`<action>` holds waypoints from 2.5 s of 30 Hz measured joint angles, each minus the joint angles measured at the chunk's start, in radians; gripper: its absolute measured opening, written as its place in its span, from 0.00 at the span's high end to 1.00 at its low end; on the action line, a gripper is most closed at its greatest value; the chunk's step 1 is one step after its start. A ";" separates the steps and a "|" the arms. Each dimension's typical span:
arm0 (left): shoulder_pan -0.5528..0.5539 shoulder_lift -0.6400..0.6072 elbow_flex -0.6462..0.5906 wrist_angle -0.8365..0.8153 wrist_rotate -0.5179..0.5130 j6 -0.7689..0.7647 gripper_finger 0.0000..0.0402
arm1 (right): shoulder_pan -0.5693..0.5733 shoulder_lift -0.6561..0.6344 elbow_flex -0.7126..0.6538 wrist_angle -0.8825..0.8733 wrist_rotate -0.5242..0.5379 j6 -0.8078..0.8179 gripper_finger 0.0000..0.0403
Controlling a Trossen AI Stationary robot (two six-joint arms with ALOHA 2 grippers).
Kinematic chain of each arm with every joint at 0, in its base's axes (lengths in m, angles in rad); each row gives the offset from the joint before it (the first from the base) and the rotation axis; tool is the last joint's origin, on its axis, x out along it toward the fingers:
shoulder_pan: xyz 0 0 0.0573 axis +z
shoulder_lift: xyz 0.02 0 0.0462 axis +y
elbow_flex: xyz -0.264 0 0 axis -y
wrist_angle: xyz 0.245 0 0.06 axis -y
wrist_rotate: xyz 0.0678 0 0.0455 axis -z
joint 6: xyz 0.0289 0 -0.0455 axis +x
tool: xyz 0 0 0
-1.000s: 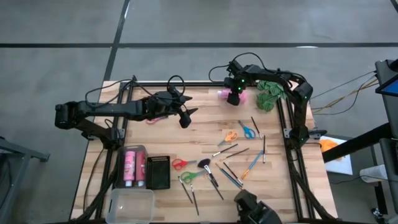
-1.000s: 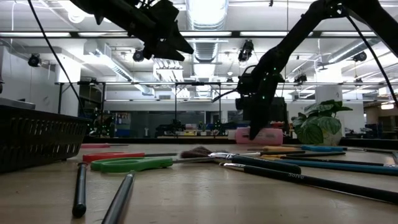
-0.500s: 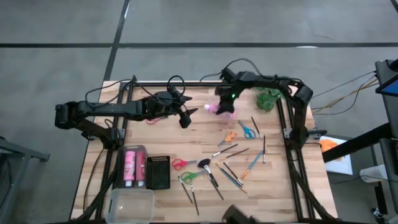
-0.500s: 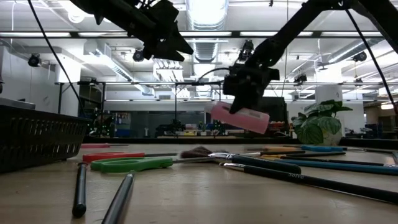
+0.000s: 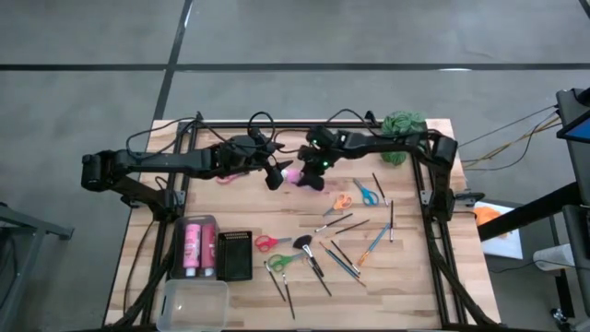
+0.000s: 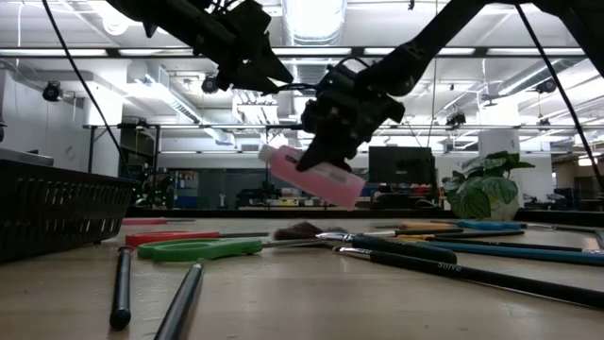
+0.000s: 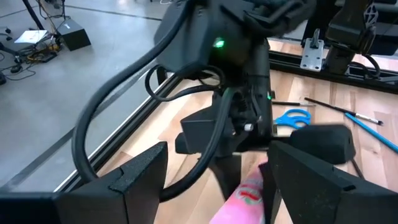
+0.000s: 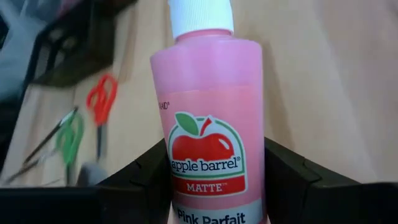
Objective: Pick & Place Paint Supplies
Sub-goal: Put the pink paint bottle into the gray bin
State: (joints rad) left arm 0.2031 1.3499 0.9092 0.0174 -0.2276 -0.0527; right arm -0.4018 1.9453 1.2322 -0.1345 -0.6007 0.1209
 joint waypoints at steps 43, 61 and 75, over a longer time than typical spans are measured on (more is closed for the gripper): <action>0.000 0.000 0.000 -0.001 0.000 0.001 0.30 | 0.452 0.049 -0.367 1.144 1.001 0.280 0.54; 0.000 0.000 0.000 -0.036 0.000 0.000 0.30 | 0.456 0.425 -0.312 1.708 0.983 -0.025 0.54; 0.000 0.000 -0.001 -0.079 0.000 0.000 0.30 | 0.457 0.437 -0.299 1.706 0.987 -0.067 0.37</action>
State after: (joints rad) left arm 0.2028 1.3499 0.9085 -0.0618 -0.2276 -0.0530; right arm 0.0547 2.3820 0.9329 1.5714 0.3859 0.0540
